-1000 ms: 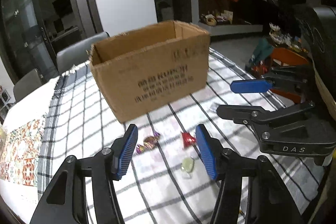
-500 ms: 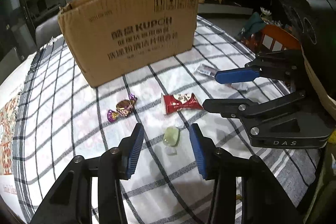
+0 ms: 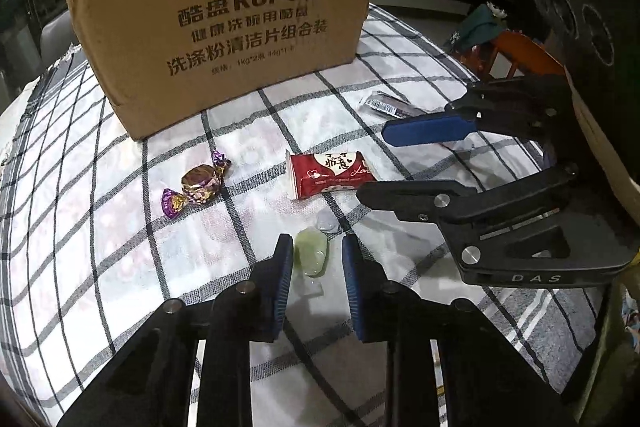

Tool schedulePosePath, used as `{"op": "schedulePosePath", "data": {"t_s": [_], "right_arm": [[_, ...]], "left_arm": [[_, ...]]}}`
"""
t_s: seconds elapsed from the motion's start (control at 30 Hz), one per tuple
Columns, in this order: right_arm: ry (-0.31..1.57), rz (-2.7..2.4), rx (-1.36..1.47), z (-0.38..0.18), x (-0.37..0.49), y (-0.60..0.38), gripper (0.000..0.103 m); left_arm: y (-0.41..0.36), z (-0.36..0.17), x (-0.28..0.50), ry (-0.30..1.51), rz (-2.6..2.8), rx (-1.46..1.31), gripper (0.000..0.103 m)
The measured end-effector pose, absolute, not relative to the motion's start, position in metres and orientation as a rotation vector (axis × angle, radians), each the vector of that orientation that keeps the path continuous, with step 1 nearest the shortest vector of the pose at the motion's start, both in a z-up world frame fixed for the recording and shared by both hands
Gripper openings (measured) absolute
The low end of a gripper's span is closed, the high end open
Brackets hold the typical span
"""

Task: Organize snacks
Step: 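Grasp green candy with left tool while right tool grasps red wrapped bar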

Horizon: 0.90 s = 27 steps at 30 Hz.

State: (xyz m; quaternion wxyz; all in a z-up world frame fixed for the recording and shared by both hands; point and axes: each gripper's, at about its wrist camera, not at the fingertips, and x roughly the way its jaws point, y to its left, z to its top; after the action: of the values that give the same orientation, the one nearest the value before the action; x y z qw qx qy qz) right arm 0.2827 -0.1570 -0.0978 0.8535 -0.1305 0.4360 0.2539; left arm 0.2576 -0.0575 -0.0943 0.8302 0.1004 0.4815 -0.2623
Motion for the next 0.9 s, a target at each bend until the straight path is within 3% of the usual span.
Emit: {"op": "schedulePosePath", "data": {"t_s": [0.43, 0.53, 0.9], "right_arm": [[0.936, 0.551, -0.295, -0.11, 0.295, -0.148, 0.043], [0.941, 0.555, -0.296, -0.112, 0.297, -0.146, 0.037], [0.946, 0.553, -0.296, -0.117, 0.306, -0.14, 0.033]], "left_arm": [[-0.058, -0.107, 0.263, 1.035, -0.534, 0.196, 0.021], [-0.056, -0.106, 0.264, 1.036, -0.533, 0.179, 0.02], [-0.047, -0.097, 0.272, 1.003, -0.478, 0.135, 0.02]]}}
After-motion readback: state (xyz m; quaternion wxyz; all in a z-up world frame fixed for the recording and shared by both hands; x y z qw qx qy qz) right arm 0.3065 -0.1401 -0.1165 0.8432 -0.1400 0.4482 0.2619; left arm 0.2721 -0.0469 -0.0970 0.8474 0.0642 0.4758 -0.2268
